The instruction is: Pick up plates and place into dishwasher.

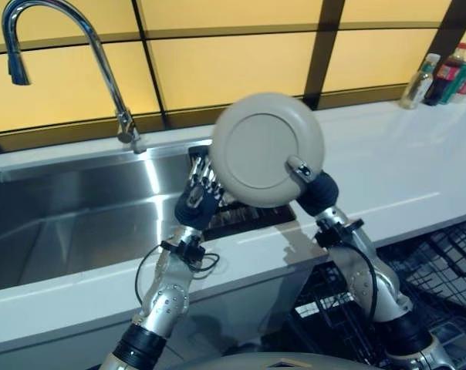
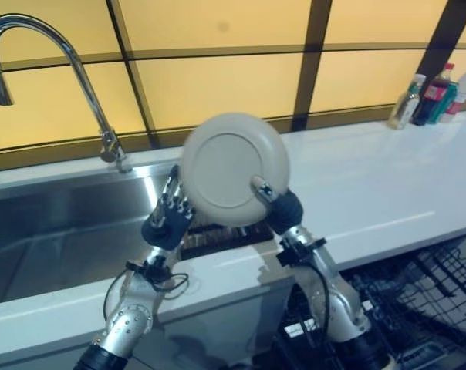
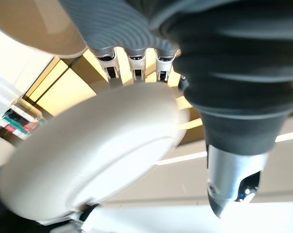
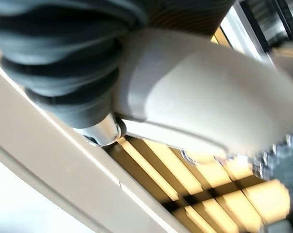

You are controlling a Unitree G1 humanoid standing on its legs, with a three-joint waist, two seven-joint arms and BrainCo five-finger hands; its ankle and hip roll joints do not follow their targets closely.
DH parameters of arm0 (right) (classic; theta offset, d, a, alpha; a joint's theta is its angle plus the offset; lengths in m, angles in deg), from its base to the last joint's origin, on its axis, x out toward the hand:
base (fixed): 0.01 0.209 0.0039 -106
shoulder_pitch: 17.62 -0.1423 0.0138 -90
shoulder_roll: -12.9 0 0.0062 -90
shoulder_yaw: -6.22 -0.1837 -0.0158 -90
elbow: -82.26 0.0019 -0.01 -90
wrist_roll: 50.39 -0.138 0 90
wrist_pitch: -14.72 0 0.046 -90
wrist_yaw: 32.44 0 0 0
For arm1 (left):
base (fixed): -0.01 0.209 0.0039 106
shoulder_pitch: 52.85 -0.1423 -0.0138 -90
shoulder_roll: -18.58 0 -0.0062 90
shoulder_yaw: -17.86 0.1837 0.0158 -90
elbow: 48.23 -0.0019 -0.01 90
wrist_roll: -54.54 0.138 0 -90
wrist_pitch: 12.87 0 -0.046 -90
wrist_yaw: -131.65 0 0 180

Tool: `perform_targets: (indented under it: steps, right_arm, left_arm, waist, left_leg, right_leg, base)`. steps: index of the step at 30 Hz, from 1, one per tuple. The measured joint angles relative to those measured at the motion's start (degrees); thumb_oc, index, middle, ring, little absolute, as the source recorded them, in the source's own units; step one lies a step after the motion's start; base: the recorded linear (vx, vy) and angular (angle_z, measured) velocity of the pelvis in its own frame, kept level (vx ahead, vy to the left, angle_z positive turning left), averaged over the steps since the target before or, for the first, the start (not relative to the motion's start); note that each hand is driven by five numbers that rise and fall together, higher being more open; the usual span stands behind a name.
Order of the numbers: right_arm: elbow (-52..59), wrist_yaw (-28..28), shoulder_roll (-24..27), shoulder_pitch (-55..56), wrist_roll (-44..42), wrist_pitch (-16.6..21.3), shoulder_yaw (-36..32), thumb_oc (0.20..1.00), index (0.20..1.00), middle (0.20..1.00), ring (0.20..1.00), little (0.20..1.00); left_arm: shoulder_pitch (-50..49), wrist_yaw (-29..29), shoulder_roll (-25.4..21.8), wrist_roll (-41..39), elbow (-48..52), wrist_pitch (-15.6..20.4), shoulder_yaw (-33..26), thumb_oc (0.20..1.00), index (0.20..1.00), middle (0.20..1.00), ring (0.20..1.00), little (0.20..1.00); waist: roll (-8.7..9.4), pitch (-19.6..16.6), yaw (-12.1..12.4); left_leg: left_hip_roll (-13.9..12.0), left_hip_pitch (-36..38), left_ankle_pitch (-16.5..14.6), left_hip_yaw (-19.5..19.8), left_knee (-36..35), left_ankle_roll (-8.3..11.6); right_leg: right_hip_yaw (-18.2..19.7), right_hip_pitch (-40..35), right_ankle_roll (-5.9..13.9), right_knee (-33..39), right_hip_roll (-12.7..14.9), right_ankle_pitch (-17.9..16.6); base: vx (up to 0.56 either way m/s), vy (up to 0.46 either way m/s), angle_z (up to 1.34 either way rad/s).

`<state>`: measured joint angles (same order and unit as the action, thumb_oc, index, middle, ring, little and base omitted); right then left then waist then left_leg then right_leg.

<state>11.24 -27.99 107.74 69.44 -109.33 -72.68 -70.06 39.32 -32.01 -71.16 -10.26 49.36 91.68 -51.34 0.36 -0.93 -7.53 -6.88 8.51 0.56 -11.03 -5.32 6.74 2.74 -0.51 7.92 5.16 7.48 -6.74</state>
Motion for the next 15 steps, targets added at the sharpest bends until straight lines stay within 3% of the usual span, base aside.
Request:
perform_targets:
  steps: [5, 11, 15]
  right_arm:
    - [-0.06, -2.35, -0.26, 1.77, 3.44, 5.02, -1.27, 0.2, 0.2, 0.2, 0.2, 0.2]
    - [-5.1, -8.87, -0.96, 5.42, 4.81, 9.83, -13.16, 0.2, 0.2, 0.2, 0.2, 0.2]
    - [-5.89, -9.33, -1.4, 6.34, 4.72, 12.7, -15.1, 0.2, 0.2, 0.2, 0.2, 0.2]
  left_arm:
    - [0.25, -0.12, 0.3, -0.1, 0.98, -2.05, 0.1, 1.0, 1.0, 1.0, 1.0, 1.0]
    - [0.26, 1.92, 0.47, -2.37, 6.33, -3.42, 0.17, 1.0, 1.0, 1.0, 1.0, 1.0]
    - [0.32, 2.64, 0.68, -2.24, 6.73, -4.26, 2.93, 1.0, 1.0, 1.0, 1.0, 1.0]
  waist:
    - [-0.47, 0.69, -2.65]
    - [-0.65, 1.43, -4.3]
    - [-1.27, 1.89, -6.18]
  left_leg:
    - [0.14, 0.02, -0.01, -1.38, -0.05, 0.01]
    - [0.34, 0.21, -0.11, -3.1, -0.08, 0.02]
    - [0.69, 0.85, -0.4, -4.93, -0.06, -0.01]
  right_leg:
    - [1.44, 0.75, 0.23, 0.01, -0.02, -0.41]
    - [3.14, 1.43, 0.39, -0.01, -0.11, -0.63]
    - [4.91, 2.29, 0.57, -0.05, -0.13, -1.06]
  base:
    - [-0.05, 0.021, -0.14]
    - [-0.04, 0.021, -0.13]
    - [-0.01, 0.024, -0.26]
